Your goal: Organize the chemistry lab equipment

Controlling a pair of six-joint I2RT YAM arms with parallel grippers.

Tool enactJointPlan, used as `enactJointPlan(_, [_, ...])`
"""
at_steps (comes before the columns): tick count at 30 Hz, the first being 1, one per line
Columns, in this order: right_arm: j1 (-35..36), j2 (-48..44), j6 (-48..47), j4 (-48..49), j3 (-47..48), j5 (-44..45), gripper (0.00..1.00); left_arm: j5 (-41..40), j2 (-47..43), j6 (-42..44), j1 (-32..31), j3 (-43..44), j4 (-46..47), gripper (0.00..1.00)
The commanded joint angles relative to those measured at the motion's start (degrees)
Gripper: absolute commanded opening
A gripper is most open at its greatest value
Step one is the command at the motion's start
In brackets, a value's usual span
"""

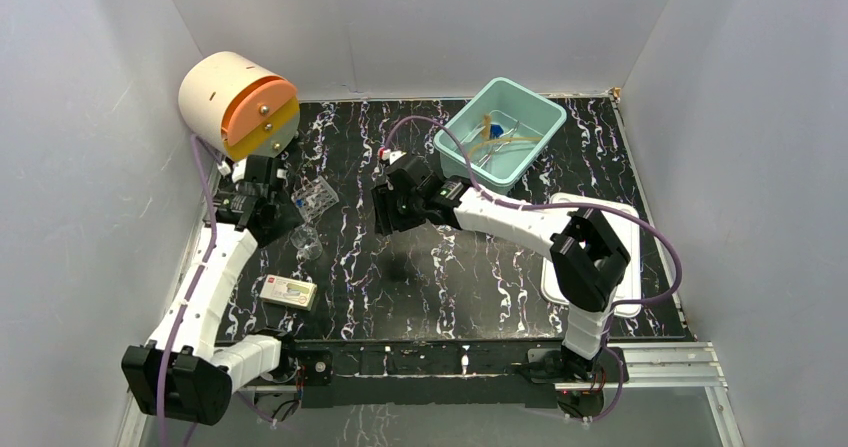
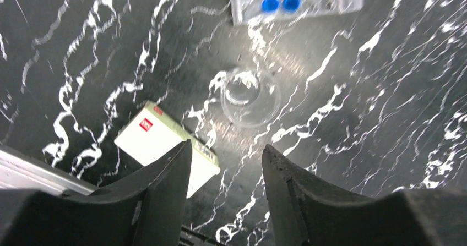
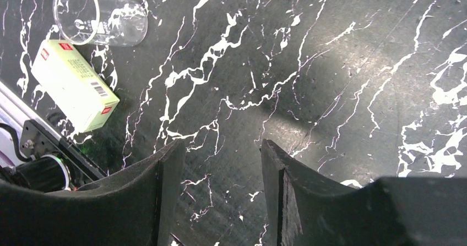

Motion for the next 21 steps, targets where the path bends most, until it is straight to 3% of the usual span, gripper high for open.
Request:
enactJointPlan(1, [-0.5,-0.5,2.7,2.7,1.0,2.1,0.61,5.4,-1.6,-3.5,0.4,-5.4,-3.6,0.47])
enactJointPlan(10, [-0.5,-1.2,3.8,2.0,0.2,3.1,0.6,9.5,0.6,-4.9,0.5,-14.1,7.5,0.53])
enactJointPlan(21, [-0.5,-1.6,3.7,1.6,-0.7,3.9,0.6,0.5,0.3,-4.3,0.7,-14.8,9.6,0.48])
